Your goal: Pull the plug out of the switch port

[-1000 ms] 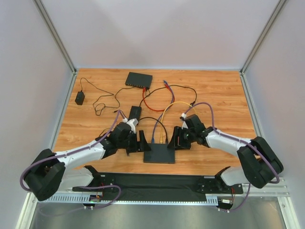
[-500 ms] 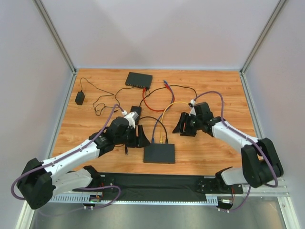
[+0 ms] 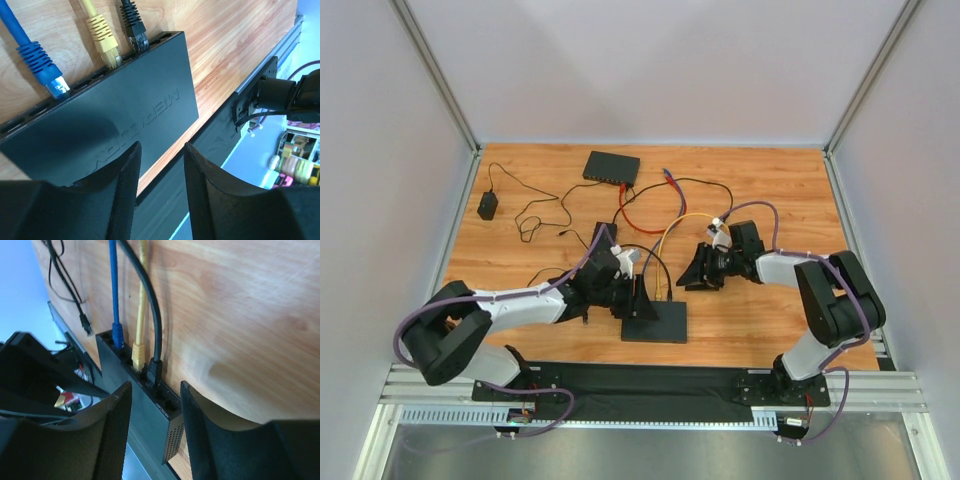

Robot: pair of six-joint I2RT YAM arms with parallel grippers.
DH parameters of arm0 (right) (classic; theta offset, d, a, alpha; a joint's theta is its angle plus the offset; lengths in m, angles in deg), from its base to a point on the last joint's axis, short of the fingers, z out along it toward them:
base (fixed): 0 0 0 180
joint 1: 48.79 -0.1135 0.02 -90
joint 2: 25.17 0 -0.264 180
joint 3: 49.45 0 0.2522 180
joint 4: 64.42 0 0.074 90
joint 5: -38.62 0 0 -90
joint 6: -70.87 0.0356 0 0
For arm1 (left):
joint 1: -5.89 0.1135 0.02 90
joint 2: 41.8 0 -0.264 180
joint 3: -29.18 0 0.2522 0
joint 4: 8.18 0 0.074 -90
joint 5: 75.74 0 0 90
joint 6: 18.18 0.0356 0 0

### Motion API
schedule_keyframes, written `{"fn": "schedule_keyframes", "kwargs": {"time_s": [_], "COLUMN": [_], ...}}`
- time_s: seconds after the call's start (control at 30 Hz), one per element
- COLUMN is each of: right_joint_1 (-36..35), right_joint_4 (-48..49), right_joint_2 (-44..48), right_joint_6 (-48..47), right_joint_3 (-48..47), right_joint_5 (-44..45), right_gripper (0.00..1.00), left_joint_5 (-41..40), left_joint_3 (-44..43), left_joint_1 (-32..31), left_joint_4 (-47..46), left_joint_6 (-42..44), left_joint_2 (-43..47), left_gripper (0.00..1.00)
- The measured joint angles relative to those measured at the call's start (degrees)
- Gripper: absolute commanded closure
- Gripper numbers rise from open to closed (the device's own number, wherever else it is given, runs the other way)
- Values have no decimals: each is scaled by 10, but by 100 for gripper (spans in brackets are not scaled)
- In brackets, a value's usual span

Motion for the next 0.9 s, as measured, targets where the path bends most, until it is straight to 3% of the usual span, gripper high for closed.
{"fn": "schedule_keyframes", "kwargs": {"time_s": [0.17,0.9], "right_joint_1": [0,-25], "right_joint_4": [40,241], "right_joint_2": [-28,-131], "right_joint_6": [-1,78], "right_joint_3": [15,53], "right_joint_5": [-46,-135], "right_gripper": [62,71], "left_joint_5": [8,-3], "left_joint_3": [-2,-3], "left_joint_1": [-4,-16], "left_joint_4": [-30,-46], "left_joint_6": [-16,-49], "left_joint_2": [-35,-64], "left_gripper": [57,60]}}
